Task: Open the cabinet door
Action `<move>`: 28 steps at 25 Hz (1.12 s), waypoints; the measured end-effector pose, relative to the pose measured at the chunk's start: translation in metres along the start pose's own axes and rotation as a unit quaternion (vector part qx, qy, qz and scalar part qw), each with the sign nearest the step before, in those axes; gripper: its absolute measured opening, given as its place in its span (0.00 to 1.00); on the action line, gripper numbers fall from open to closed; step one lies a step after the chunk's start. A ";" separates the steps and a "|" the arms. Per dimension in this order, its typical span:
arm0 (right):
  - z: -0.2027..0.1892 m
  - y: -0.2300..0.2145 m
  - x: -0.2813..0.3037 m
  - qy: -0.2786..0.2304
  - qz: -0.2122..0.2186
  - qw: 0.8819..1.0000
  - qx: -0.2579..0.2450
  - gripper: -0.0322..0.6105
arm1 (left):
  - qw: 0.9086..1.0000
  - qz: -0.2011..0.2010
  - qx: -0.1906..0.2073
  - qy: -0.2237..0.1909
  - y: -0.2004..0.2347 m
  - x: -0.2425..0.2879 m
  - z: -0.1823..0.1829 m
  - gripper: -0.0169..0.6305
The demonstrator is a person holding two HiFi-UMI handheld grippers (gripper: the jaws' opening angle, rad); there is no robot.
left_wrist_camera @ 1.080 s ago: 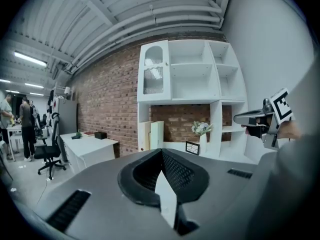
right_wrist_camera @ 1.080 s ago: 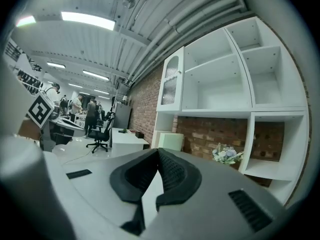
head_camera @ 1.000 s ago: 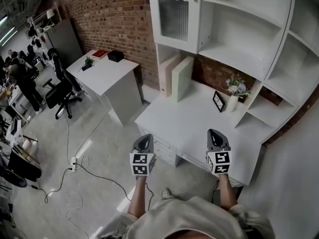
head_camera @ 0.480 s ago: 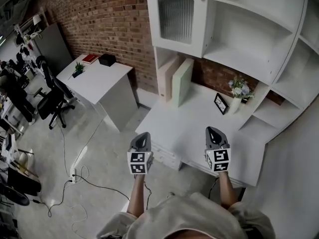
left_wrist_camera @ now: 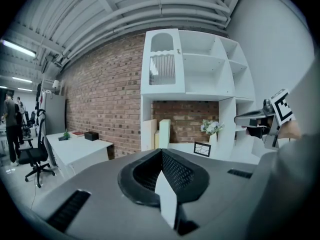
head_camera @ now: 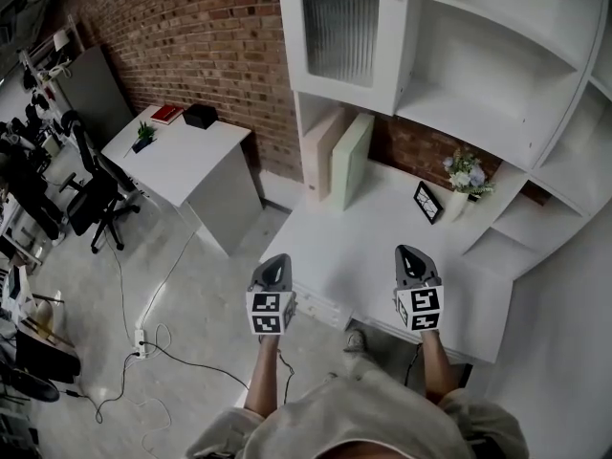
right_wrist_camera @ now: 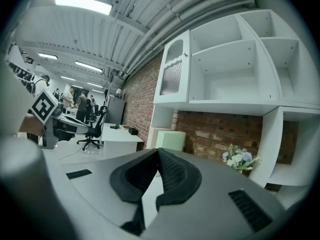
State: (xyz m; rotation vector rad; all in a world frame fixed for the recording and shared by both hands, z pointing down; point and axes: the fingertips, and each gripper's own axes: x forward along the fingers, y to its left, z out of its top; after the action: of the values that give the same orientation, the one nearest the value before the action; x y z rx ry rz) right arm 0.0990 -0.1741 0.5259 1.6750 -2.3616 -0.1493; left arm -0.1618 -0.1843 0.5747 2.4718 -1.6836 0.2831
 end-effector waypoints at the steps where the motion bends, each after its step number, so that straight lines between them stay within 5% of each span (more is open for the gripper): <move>1: 0.000 -0.002 0.006 -0.001 0.001 1.000 0.001 0.07 | 1.000 0.001 0.000 0.001 0.002 0.005 0.000 0.07; 28: 0.019 -0.095 0.167 -0.032 0.064 0.997 0.025 0.07 | 0.998 0.065 0.007 0.002 0.023 0.143 0.070 0.07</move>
State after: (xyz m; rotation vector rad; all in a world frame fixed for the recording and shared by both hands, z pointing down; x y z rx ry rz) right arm 0.1293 -0.3638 0.5089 1.5553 -2.5316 -0.1245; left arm -0.1271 -0.3374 0.5400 2.3727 -1.8510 0.3153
